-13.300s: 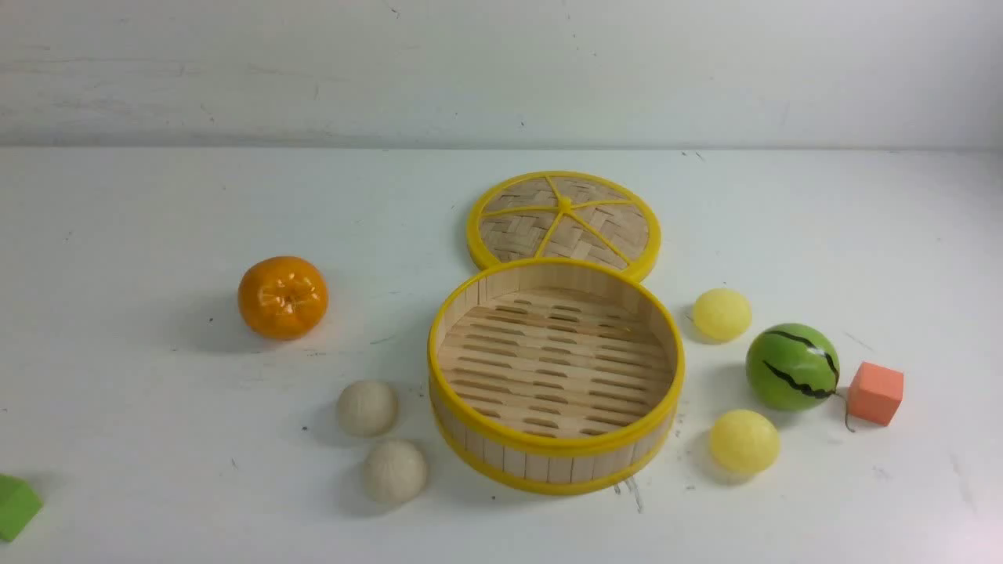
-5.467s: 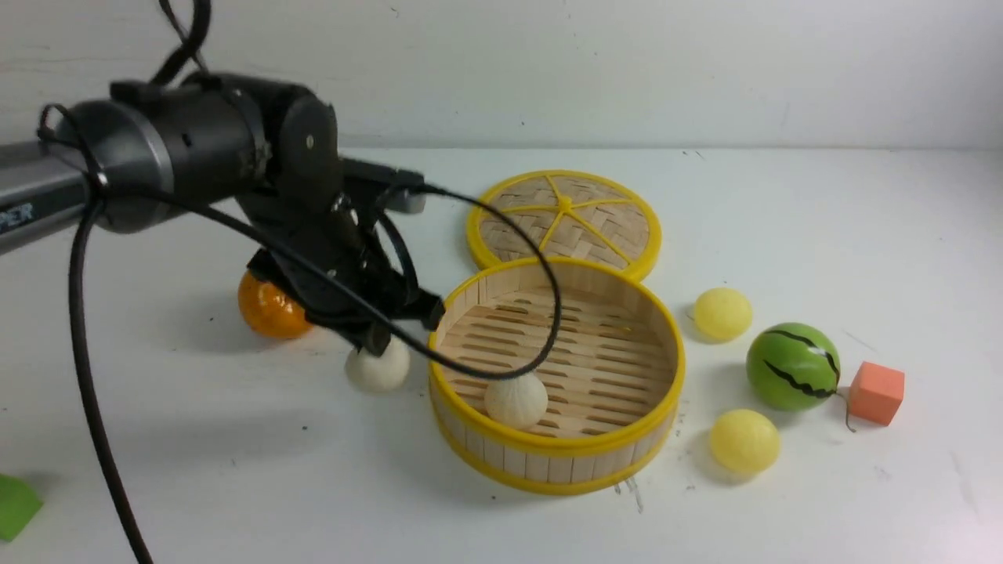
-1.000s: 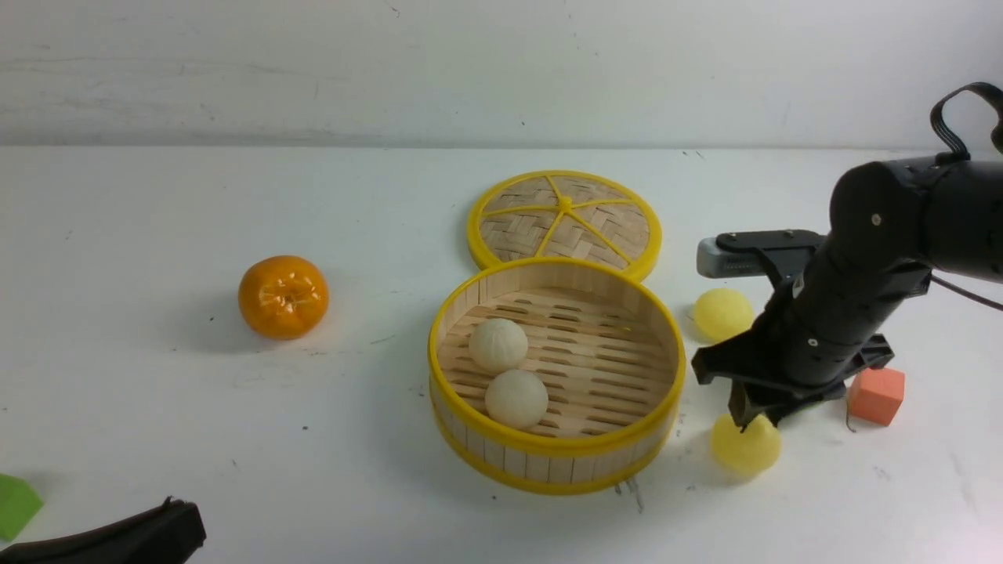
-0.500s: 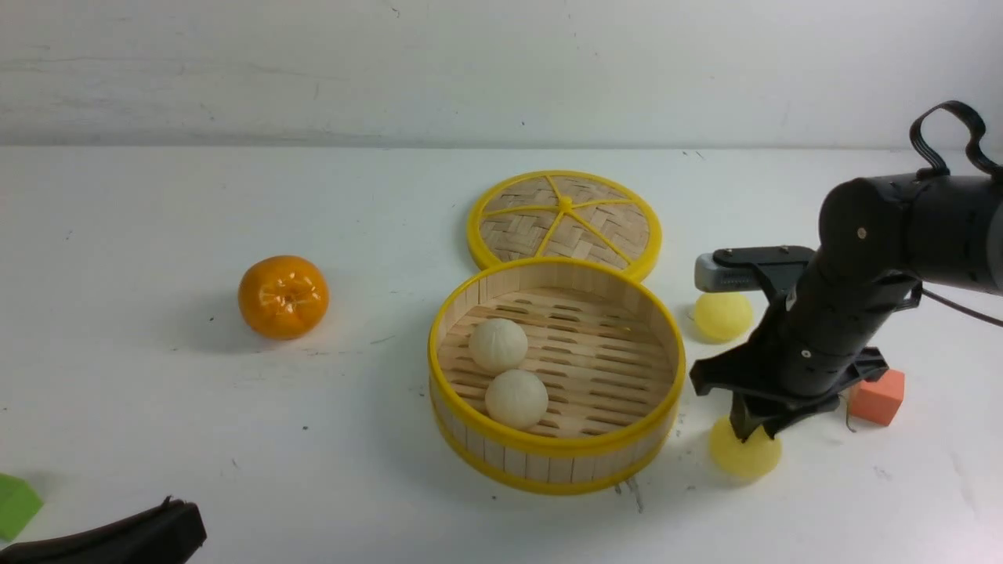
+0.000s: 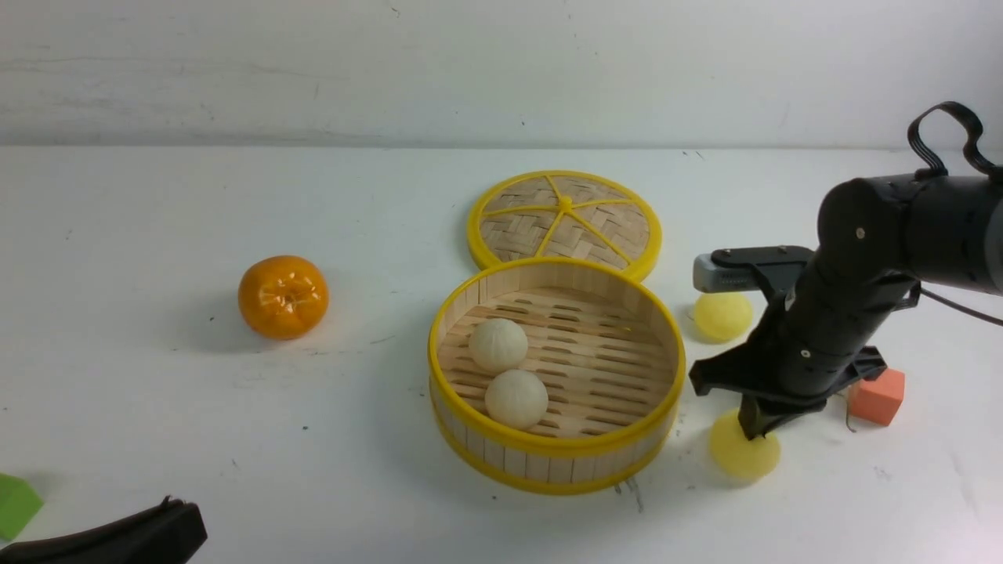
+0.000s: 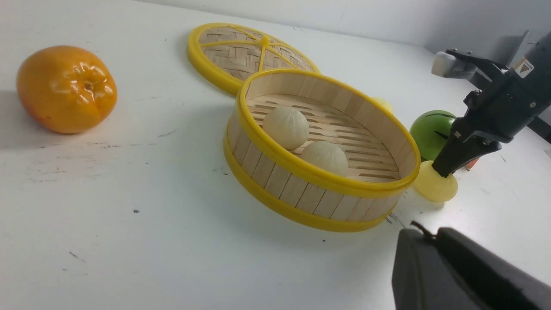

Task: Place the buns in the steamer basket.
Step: Use the right arm to put the steamed stuffed bun into the steamer, then use the right arm to grab a steamed stuffed bun

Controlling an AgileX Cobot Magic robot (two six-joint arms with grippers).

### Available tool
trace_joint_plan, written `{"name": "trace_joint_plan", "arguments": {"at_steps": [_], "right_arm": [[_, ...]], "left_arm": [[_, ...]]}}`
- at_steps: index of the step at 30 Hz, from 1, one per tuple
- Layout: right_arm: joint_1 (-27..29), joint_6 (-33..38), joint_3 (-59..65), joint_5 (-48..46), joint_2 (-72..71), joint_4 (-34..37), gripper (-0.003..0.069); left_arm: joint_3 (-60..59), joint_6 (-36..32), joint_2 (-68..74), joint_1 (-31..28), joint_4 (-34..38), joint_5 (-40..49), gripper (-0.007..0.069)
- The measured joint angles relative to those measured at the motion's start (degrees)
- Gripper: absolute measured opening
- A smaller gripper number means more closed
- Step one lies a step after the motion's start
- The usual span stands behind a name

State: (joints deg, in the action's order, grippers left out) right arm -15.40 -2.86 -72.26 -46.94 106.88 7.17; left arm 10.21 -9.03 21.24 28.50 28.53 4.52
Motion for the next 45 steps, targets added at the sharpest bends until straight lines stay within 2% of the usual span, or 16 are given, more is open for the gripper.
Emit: {"name": "trace_joint_plan", "arguments": {"at_steps": [10, 15, 21, 30, 34, 36, 37, 38, 40, 42, 45], "right_arm": [[0.00, 0.98, 0.00, -3.21, -9.16, 0.33, -0.0007], [-2.88, 5.64, -2.06, -4.36, -13.78, 8.18, -0.0002], [-6.97, 8.68, -7.13, -2.61, -9.83, 14.77, 0.0001], [-7.32, 8.67, -10.83, 0.46, 1.48, 17.38, 0.0023], [-7.32, 8.67, -11.29, 0.69, 3.71, 17.18, 0.0144], [-7.32, 8.67, -12.03, 0.51, 3.53, 16.68, 0.0276], [-7.32, 8.67, -12.14, 0.45, 3.47, 16.61, 0.0288], [-7.16, 8.67, -13.19, -0.54, 2.92, 16.19, 0.0390], [-6.52, 8.67, -14.65, -2.13, 1.82, 14.99, 0.0464], [-5.32, 8.67, -16.18, -3.59, 0.37, 12.57, 0.0514], [-2.29, 7.66, -17.52, -3.83, -0.92, 7.06, 0.0506]], "left_arm": [[0.00, 0.00, 0.00, 0.00, 0.00, 0.00, 0.0048], [0.00, 0.00, 0.00, 0.00, 0.00, -0.05, 0.0057], [0.00, 0.00, 0.00, 0.00, 0.00, -0.05, 0.0060], [0.00, 0.02, 0.00, 0.00, 0.00, -0.05, 0.0073], [0.00, 0.02, 0.00, 0.00, 0.00, -0.05, 0.0076], [0.00, 0.02, 0.00, 0.00, 0.00, -0.05, 0.0080], [0.00, 0.02, 0.00, 0.00, 0.00, -0.05, 0.0080], [0.00, 0.02, 0.00, 0.00, 0.00, -0.05, 0.0082], [0.00, 0.02, 0.00, 0.00, 0.00, -0.05, 0.0083], [0.00, 0.02, 0.00, 0.00, 0.00, -0.05, 0.0085], [0.00, 0.02, 0.00, 0.00, 0.00, -0.05, 0.0090]]}}
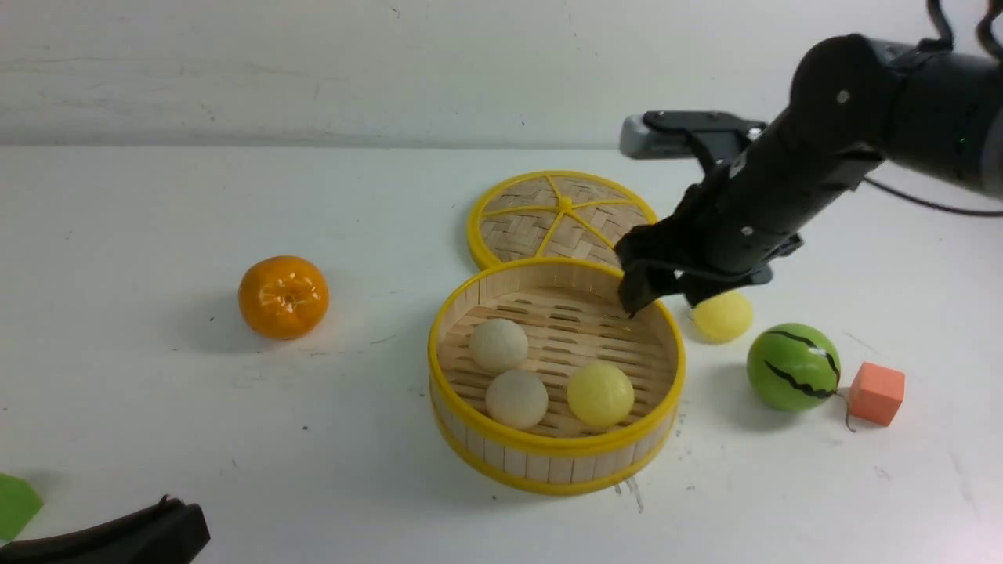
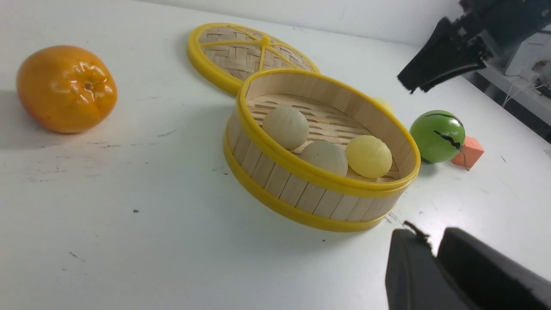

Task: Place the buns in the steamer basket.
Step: Use the right arm to grab a steamed stuffed bun

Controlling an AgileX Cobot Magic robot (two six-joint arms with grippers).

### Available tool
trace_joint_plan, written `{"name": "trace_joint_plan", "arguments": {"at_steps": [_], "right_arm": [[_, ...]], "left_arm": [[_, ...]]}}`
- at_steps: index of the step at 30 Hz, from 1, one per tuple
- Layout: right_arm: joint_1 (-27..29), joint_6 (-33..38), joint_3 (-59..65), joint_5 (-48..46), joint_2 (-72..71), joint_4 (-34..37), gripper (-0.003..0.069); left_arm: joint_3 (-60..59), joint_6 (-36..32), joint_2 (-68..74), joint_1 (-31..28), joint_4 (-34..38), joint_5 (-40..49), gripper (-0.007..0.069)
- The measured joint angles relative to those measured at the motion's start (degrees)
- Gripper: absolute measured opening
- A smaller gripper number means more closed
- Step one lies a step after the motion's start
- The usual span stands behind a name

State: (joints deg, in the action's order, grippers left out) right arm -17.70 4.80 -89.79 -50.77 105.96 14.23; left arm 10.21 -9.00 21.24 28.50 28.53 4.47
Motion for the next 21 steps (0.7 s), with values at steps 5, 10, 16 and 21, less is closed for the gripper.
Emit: {"name": "trace_joint_plan", "arguments": {"at_steps": [5, 10, 16, 21], "right_arm": [[5.86, -3.42, -0.20, 1.51, 2.85, -3.19, 0.0381], [9.84, -4.05, -3.61, 2.60, 9.38, -1.06, 0.0232], [10.74, -3.34, -8.77, 2.40, 14.17, 0.20, 0.0225], [10.74, -3.07, -11.46, 3.43, 17.13, 0.20, 0.0256]], "left_arm": [[0.00, 0.00, 0.00, 0.00, 0.00, 0.00, 0.0092], [0.00, 0.00, 0.00, 0.00, 0.00, 0.00, 0.0098], [0.00, 0.00, 0.00, 0.00, 0.00, 0.00, 0.0102], [0.00, 0.00, 0.00, 0.00, 0.00, 0.00, 0.0102]]}}
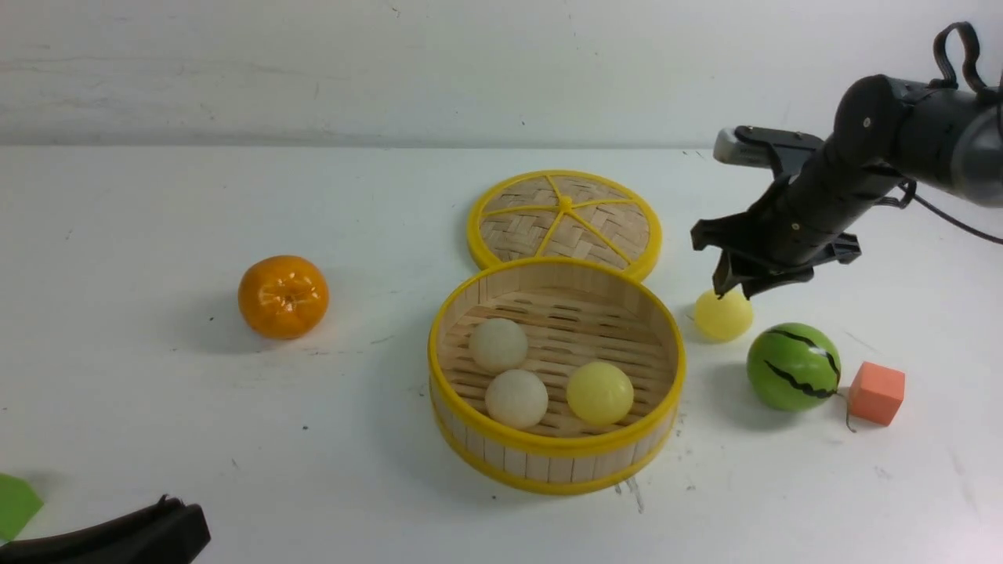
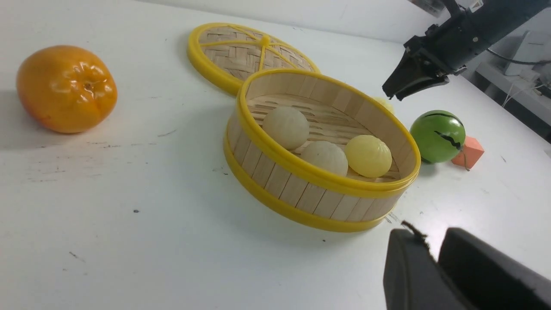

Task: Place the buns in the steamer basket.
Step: Use the right arm to grab a steamed stuffed bun, then use the right arm to put the steamed stuffed bun into the steamer

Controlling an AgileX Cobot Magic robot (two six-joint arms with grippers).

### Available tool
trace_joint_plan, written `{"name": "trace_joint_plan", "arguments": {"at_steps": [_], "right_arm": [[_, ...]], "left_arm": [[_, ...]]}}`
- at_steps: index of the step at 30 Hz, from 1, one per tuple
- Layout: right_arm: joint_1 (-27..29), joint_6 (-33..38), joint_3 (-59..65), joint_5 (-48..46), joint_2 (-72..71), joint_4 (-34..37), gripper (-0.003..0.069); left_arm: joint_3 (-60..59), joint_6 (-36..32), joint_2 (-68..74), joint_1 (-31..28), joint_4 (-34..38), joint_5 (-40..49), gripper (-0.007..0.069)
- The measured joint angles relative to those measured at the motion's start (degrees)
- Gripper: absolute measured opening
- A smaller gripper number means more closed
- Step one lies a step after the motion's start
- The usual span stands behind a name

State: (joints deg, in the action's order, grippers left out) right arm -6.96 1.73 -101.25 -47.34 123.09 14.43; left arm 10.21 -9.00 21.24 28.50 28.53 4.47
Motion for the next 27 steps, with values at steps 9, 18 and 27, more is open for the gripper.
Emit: {"name": "trace_joint_plan", "arguments": {"at_steps": [9, 18, 27], "right_arm": [[0.02, 0.19, -1.73, 2.10, 4.38, -1.23, 0.0232], [0.02, 1.71, -1.79, 2.78, 4.43, -1.29, 0.0035], [-0.83, 5.22, -1.68, -5.10, -3.23, -0.44, 0.0000]], "left_arm": [[0.00, 0.00, 0.00, 0.00, 0.00, 0.00, 0.0112], [0.00, 0.00, 0.00, 0.00, 0.00, 0.00, 0.0112], [0.00, 0.00, 0.00, 0.00, 0.00, 0.00, 0.0115]]}}
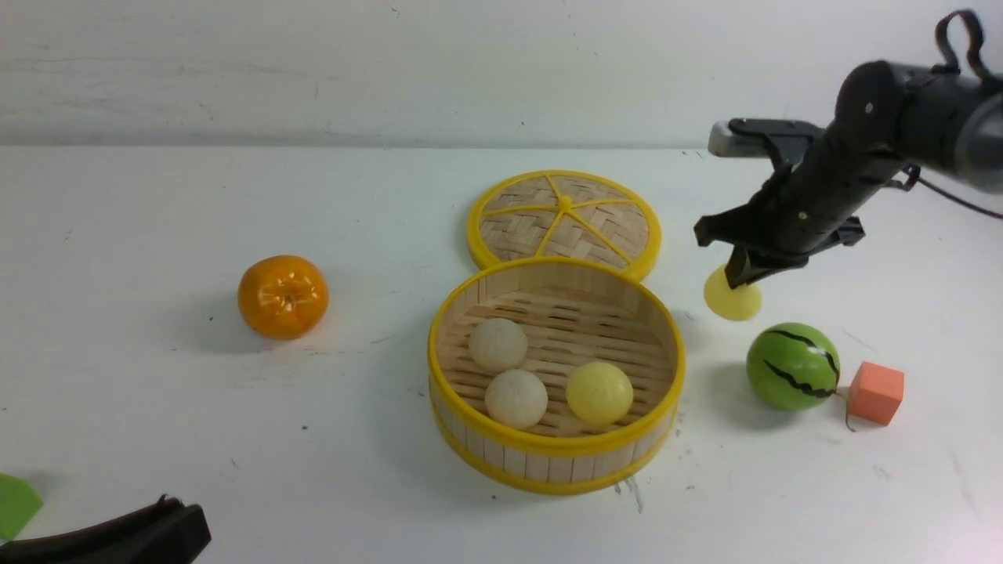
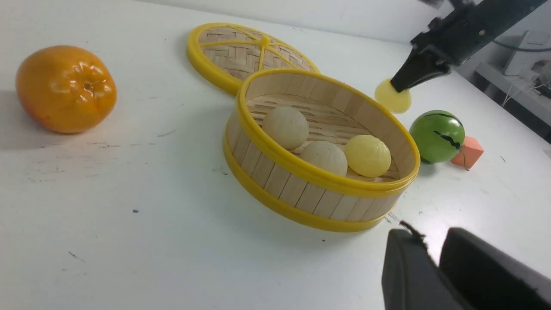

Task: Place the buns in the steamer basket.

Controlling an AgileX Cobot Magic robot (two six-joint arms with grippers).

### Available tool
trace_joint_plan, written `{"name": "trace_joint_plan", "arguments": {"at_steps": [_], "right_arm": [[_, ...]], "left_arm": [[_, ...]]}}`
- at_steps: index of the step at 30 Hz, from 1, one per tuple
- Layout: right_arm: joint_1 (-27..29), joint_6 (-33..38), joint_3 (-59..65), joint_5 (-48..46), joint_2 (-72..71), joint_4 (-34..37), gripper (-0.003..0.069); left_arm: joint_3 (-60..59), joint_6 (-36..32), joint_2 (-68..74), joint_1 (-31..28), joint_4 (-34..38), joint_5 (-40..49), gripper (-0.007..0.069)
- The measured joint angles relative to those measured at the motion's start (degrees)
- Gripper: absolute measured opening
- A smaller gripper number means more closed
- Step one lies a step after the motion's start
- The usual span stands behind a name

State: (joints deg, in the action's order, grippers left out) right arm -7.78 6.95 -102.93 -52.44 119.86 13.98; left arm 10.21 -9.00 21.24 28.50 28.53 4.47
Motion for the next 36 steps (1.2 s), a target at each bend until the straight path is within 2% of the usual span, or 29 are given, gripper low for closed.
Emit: {"name": "trace_joint_plan", "arguments": {"at_steps": [2, 5, 7, 11, 16, 18, 20, 21, 25, 28, 30, 33, 35, 36], "right_arm": [[-1.48, 1.54, 0.26, -1.74, -3.37, 2.24, 0.0000], [-6.84, 4.22, 2.55, -2.29, -7.68, 6.90, 0.0001], [-8.74, 4.46, 3.37, -1.59, -7.91, 7.67, 0.0001], [-13.97, 4.63, 6.92, 5.80, -5.67, 7.26, 0.0008], [-15.08, 4.00, 7.38, 12.83, -1.44, 6.85, 0.0041], [-15.08, 3.74, 7.38, 13.74, -0.24, 6.65, 0.0082], [-15.08, 3.30, 7.45, 14.26, 0.46, 6.43, 0.0159], [-15.08, 3.17, 7.45, 14.32, 0.46, 6.43, 0.0167], [-15.08, -0.54, 7.44, 13.13, -2.41, 6.29, 0.0391], [-15.08, -1.76, 7.44, 7.58, -7.93, 5.96, 0.0454], [-15.08, -3.56, 7.93, 2.00, -13.13, 4.60, 0.0456], [-15.54, -7.70, 11.88, -2.99, -21.77, 1.01, 0.0407], [-16.10, -10.14, 15.79, -4.04, -26.57, -1.57, 0.0358], [-17.30, -13.53, 21.93, -4.30, -32.71, -4.42, 0.0270]], "left_arm": [[0.00, 0.00, 0.00, 0.00, 0.00, 0.00, 0.0118], [0.00, 0.00, 0.00, 0.00, 0.00, 0.00, 0.0124], [0.00, 0.00, 0.00, 0.00, 0.00, 0.00, 0.0125], [0.00, 0.00, 0.00, 0.00, 0.00, 0.00, 0.0130], [0.00, 0.00, 0.00, 0.00, 0.00, 0.00, 0.0135], [0.00, 0.00, 0.00, 0.00, 0.00, 0.00, 0.0137], [0.00, 0.00, 0.00, 0.00, 0.00, 0.00, 0.0141], [0.00, 0.00, 0.00, 0.00, 0.00, 0.00, 0.0141], [0.00, 0.00, 0.00, 0.00, 0.00, 0.00, 0.0145], [0.00, 0.00, 0.00, 0.00, 0.00, 0.00, 0.0147], [0.00, 0.00, 0.00, 0.00, 0.00, 0.00, 0.0149], [0.00, 0.00, 0.00, 0.00, 0.00, 0.00, 0.0155], [0.00, 0.00, 0.00, 0.00, 0.00, 0.00, 0.0155], [0.00, 0.00, 0.00, 0.00, 0.00, 0.00, 0.0158]]}}
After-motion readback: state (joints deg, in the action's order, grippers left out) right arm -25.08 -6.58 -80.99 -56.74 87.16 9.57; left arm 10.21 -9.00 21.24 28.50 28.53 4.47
